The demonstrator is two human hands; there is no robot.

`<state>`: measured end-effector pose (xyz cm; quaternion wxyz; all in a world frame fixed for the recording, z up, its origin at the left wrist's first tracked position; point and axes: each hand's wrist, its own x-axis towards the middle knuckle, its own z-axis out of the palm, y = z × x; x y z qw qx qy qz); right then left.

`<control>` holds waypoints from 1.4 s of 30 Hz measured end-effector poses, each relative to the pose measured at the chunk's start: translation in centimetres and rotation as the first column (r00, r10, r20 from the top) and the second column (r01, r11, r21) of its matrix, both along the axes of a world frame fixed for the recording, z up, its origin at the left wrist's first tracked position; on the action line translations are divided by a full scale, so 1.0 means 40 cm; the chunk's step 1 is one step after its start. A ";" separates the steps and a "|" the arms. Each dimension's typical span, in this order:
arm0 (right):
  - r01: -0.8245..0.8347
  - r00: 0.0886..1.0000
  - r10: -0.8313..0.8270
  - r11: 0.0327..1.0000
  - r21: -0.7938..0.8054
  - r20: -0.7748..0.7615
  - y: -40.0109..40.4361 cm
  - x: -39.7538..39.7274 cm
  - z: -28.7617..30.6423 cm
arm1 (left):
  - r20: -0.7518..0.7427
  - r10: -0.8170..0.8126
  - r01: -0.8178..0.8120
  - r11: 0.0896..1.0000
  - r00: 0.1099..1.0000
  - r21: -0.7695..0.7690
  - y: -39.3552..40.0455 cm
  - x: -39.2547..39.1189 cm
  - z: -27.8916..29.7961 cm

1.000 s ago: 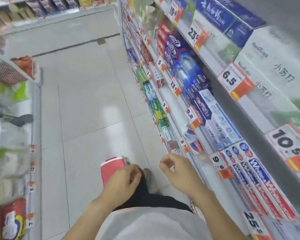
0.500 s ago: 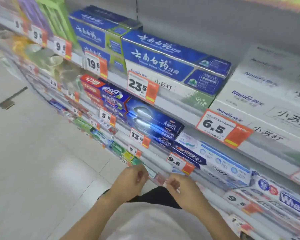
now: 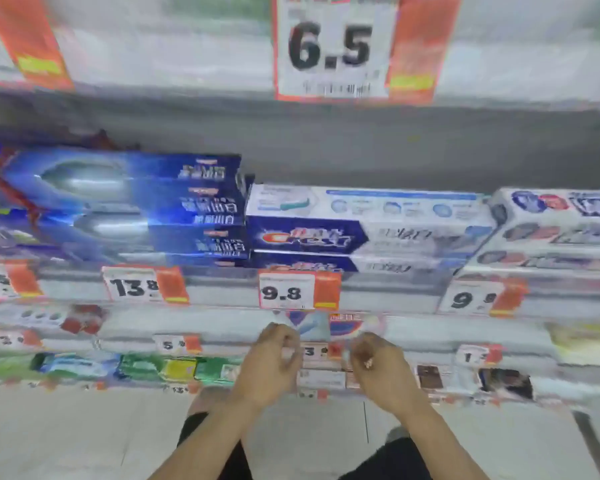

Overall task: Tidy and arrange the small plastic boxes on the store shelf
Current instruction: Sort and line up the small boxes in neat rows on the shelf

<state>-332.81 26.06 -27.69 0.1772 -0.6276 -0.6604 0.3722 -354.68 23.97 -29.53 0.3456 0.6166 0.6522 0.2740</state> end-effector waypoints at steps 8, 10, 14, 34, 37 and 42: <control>-0.053 0.985 -0.075 0.723 0.689 0.155 0.134 -0.042 -0.296 | -0.239 0.131 0.042 0.796 0.962 0.604 0.155 -0.003 -0.286; -0.007 0.972 -0.161 0.705 0.709 0.169 0.144 -0.048 -0.334 | -0.283 0.126 0.067 0.809 0.951 0.585 0.170 -0.019 -0.303; -0.008 0.953 -0.210 0.705 0.709 0.220 0.136 -0.044 -0.354 | -0.306 0.044 0.111 0.875 0.951 0.471 0.175 -0.062 -0.317; 0.184 0.591 0.099 0.950 0.254 -0.800 0.095 0.019 -0.254 | 0.403 -0.193 -0.033 0.871 0.895 0.490 0.092 -0.122 -0.203; 0.196 0.567 0.142 0.933 0.300 -0.812 0.087 0.009 -0.270 | 0.432 -0.234 -0.003 0.877 0.871 0.480 0.072 -0.109 -0.214; 0.173 0.500 0.152 0.947 0.270 -0.853 0.076 -0.009 -0.273 | 0.508 -0.284 0.074 0.916 0.813 0.394 0.073 -0.048 -0.216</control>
